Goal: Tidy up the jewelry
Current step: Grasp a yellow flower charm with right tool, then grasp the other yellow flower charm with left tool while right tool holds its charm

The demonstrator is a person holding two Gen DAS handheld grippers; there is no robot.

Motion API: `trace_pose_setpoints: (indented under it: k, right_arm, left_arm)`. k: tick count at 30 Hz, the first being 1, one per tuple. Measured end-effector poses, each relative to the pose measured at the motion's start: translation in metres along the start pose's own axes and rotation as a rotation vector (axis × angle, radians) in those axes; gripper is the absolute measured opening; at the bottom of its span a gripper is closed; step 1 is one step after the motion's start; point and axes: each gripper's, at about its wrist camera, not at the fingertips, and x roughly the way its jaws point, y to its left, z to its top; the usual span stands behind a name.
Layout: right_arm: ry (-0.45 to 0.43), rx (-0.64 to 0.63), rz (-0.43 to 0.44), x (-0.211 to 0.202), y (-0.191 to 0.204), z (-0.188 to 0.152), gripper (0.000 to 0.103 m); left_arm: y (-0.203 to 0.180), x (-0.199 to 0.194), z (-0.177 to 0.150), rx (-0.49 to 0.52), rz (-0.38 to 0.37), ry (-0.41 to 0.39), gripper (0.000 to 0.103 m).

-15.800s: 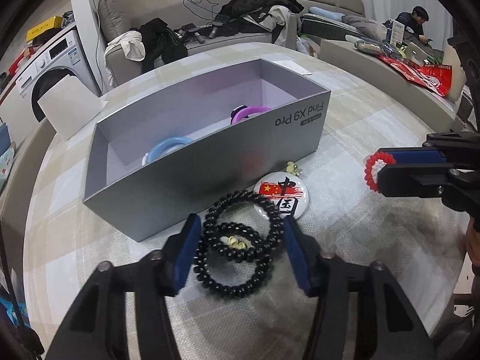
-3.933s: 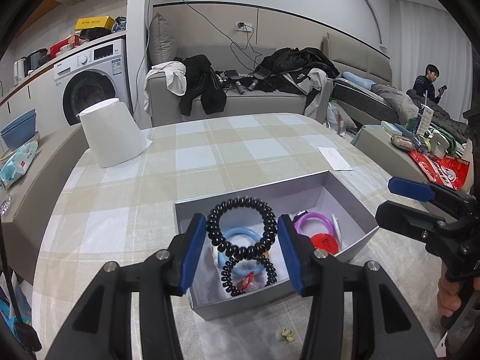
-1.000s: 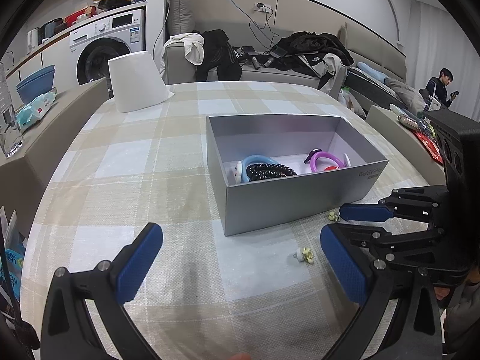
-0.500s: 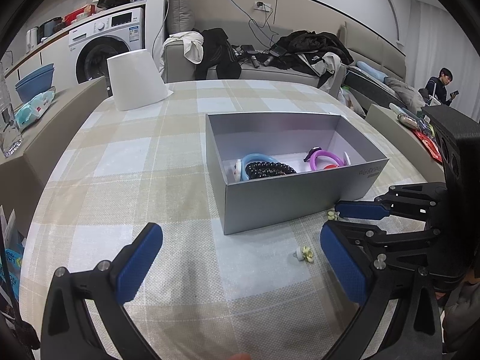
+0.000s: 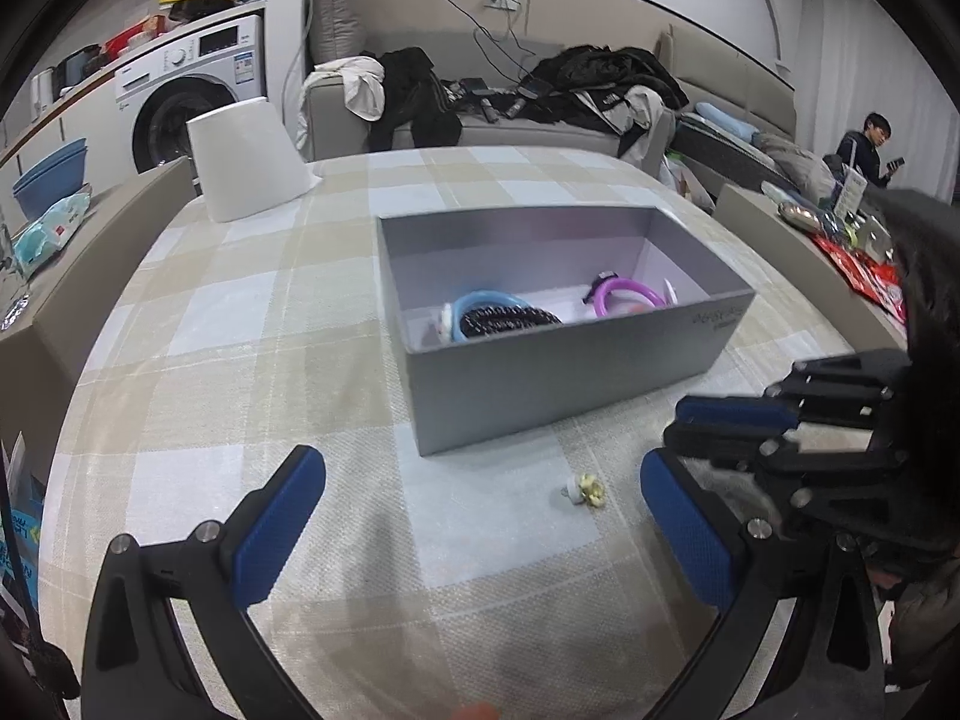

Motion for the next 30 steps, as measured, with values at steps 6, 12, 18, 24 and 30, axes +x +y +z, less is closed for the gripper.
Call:
trace_pose_setpoints:
  k: [6,12,18,24,30]
  right_arm:
    - [-0.061,0.079,0.022,-0.026,-0.017,-0.007,0.011]
    - [-0.073,0.107,0.007,-0.032,-0.024,-0.009,0.011]
    - [-0.076,0.108,0.018,-0.033,-0.023,-0.009,0.011]
    - [-0.078,0.107,0.022,-0.033,-0.022,-0.008,0.011]
    - [-0.081,0.104,0.022,-0.034,-0.022,-0.008,0.011]
  left_arm:
    - [-0.013,0.013,-0.005,0.061,0.005,0.085,0.102]
    - [-0.018,0.013,-0.006,0.096,-0.016,0.106,0.076]
    - [-0.029,0.013,-0.009,0.163,-0.048,0.119,0.050]
    - [-0.028,0.012,-0.007,0.175,-0.068,0.119,0.034]
    - [-0.029,0.011,-0.006,0.175,-0.081,0.117,0.015]
